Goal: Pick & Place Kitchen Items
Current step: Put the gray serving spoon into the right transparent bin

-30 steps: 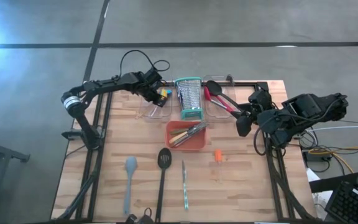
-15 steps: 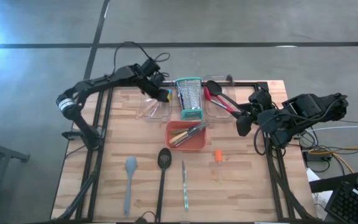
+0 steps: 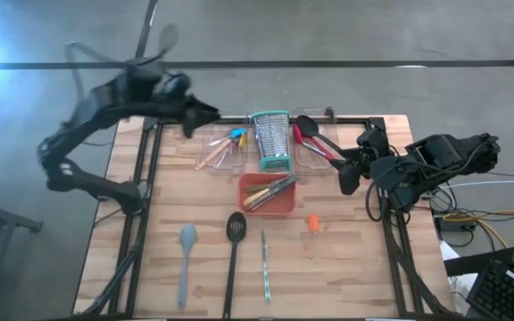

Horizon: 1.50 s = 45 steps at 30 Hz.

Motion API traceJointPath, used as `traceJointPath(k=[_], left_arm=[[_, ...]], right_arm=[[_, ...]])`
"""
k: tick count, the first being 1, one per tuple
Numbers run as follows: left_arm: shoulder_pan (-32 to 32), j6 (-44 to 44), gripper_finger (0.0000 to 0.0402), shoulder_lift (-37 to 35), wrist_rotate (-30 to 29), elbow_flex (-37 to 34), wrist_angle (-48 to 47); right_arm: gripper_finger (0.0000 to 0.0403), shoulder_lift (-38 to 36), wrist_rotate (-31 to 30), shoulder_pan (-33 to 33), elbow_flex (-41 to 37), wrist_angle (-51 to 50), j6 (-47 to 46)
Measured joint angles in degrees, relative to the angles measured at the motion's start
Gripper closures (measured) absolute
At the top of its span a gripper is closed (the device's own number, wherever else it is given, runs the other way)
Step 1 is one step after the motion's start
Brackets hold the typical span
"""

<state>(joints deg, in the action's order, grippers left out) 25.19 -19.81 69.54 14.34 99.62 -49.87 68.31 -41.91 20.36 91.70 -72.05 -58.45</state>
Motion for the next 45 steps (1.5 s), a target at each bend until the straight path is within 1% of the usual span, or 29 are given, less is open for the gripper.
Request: traceJointPath(k=[5,9,12,15,18,21,26,32,37,41,45], left_arm=[[-12.6,0.2,0.0271,-7.6,-12.2,0.6,-1.2],[-24.5,-4.0,0.0277,-9.4,-20.7,0.6,-8.5],[-33.4,-10.8,0.0284,-8.2,-28.0,0.5,-16.4],[-41.5,-20.2,0.0291,-5.6,-34.0,0.5,-23.1],[-47.9,-28.9,0.0295,-2.4,-38.2,0.5,-27.0],[-52.3,-38.1,0.0296,1.1,-41.1,0.5,-30.7],[-55.4,-52.6,0.0296,7.4,-39.9,0.4,-36.3],[-56.3,-64.3,0.0296,14.3,-31.5,0.4,-40.0],[-57.4,-69.6,0.0296,19.0,-27.4,0.5,-40.3],[-58.1,-75.4,0.0296,23.5,-21.4,0.3,-39.9],[-60.0,-80.7,0.0292,25.6,-15.5,0.3,-40.3]], right_arm=[[0.0197,0.0,0.0,0.0,0.0,0.8,0.4],[0.0197,0.0,0.0,0.0,0.0,0.8,1.4],[0.0197,0.0,0.0,0.0,0.0,0.8,1.7],[0.0197,0.0,-0.1,0.0,0.0,0.8,1.7],[0.0197,0.0,-0.1,0.0,0.0,0.8,2.4],[0.0197,0.0,-0.1,0.0,0.0,0.8,4.5],[0.0197,0.0,0.3,0.0,0.0,0.7,7.9],[0.0197,-0.2,3.6,-0.1,0.0,0.2,13.5],[0.0197,-0.4,7.7,0.0,0.0,-1.9,16.1],[0.0197,-0.4,8.1,0.0,0.0,-6.2,16.1],[0.0197,-0.5,8.1,0.0,0.0,-9.2,16.2]])
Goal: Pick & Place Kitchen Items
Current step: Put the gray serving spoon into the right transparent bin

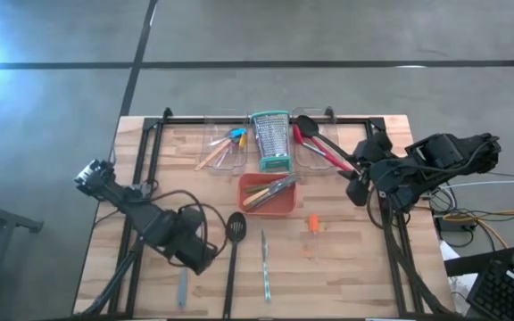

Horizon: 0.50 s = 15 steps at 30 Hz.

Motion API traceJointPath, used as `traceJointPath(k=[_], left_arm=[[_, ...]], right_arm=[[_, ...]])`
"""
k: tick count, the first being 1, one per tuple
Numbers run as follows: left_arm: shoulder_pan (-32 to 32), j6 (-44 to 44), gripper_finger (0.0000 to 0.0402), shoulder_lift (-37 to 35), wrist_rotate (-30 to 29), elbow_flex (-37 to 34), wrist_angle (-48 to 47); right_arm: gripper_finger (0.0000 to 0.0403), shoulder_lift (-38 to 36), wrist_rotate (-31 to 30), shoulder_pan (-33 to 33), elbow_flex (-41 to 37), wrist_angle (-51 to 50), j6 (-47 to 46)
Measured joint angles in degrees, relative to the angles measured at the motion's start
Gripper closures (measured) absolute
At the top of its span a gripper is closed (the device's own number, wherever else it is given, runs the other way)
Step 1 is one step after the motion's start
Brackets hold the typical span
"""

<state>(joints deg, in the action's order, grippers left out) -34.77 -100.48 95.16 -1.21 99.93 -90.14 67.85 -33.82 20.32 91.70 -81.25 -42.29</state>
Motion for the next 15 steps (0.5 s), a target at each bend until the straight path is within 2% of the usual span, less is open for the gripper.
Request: traceJointPath(k=[7,15], left_arm=[[-5.6,-14.2,0.0234,1.5,1.9,-4.1,3.0],[-10.9,-26.1,0.0156,1.5,2.5,-16.4,22.2]], right_arm=[[0.0197,-0.2,-0.2,0.0,0.0,-0.5,2.4],[0.0197,-0.2,-0.8,0.0,0.0,-0.4,3.3]])
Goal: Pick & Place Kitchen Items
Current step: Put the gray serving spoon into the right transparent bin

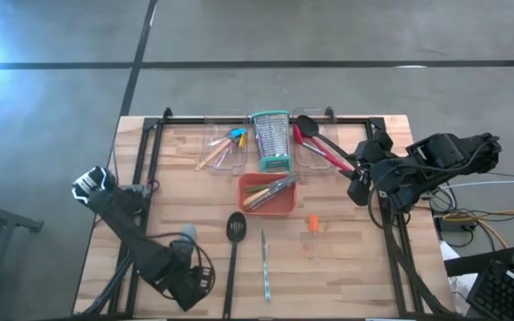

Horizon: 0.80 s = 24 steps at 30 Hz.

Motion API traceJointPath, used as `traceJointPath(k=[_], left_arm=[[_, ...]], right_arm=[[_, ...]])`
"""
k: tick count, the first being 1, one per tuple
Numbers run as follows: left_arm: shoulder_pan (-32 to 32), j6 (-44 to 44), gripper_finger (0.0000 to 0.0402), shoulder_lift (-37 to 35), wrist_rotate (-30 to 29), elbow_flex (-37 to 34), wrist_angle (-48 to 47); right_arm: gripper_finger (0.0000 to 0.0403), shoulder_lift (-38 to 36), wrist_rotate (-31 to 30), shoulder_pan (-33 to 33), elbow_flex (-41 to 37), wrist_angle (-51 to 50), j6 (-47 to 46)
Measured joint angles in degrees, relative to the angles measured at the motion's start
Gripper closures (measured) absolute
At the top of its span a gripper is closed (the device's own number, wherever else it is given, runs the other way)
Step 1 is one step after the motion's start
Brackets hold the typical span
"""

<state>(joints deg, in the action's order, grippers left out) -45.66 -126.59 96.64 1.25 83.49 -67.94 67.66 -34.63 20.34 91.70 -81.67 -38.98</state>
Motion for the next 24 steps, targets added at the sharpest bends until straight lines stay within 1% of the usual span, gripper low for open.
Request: traceJointPath(k=[2,6,11,17,24], left_arm=[[-0.9,-2.1,0.0149,0.0,1.8,-3.3,3.7],[-1.5,-2.7,0.0149,0.0,5.9,-8.8,12.0],[-1.6,-2.9,0.0154,0.4,6.3,-13.9,20.3],[-2.0,-3.6,0.0154,0.7,8.5,-16.4,19.6],[-1.9,-3.7,0.0157,0.7,8.6,-20.3,19.5]], right_arm=[[0.0197,0.0,0.0,0.0,0.0,0.0,0.2],[0.0197,0.0,0.0,0.0,0.0,0.0,0.2],[0.0197,0.0,0.0,0.0,0.0,0.0,0.2],[0.0197,0.0,0.0,0.0,0.0,0.0,0.1],[0.0197,0.0,0.0,0.0,0.0,0.2,0.0]])
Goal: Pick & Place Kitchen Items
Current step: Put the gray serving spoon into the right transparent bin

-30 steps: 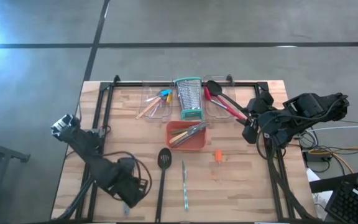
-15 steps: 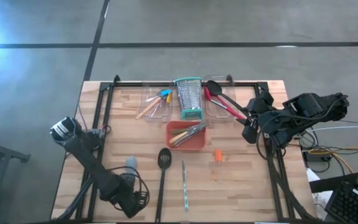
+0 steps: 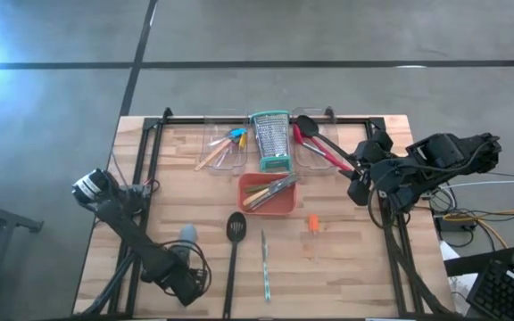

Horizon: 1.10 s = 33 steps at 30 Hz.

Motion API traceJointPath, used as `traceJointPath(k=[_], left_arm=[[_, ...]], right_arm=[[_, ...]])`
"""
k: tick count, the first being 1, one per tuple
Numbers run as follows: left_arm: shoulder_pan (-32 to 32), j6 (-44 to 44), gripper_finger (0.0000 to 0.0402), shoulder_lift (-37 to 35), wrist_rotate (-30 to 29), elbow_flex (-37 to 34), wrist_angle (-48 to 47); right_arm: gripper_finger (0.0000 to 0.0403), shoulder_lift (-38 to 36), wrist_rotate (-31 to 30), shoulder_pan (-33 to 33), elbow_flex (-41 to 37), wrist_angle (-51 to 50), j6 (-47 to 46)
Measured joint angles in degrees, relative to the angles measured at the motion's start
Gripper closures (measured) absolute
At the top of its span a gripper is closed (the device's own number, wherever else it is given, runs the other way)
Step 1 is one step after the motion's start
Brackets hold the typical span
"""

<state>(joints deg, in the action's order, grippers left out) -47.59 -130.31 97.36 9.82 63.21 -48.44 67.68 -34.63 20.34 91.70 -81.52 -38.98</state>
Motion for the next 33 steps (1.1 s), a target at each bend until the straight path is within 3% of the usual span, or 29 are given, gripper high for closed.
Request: traceJointPath(k=[8,14,18,23,33], left_arm=[[0.4,-0.1,0.0157,1.3,0.1,-5.4,8.3],[0.5,-0.1,0.0163,5.3,0.8,-5.4,12.3],[0.5,-0.1,0.0208,7.1,1.0,-4.8,12.2],[0.5,1.0,0.0321,8.1,1.2,-5.0,11.9],[0.2,1.2,0.0326,5.5,-1.4,-4.3,10.9]], right_arm=[[0.0197,0.0,0.0,0.0,0.0,0.0,0.0],[0.0197,0.0,-1.8,0.0,0.0,0.0,0.0],[0.0197,0.0,-3.0,0.0,0.0,0.0,0.0],[0.0197,0.0,-3.0,-0.3,0.0,0.2,0.0],[0.0197,0.0,-3.0,-0.3,0.0,0.3,0.2]])
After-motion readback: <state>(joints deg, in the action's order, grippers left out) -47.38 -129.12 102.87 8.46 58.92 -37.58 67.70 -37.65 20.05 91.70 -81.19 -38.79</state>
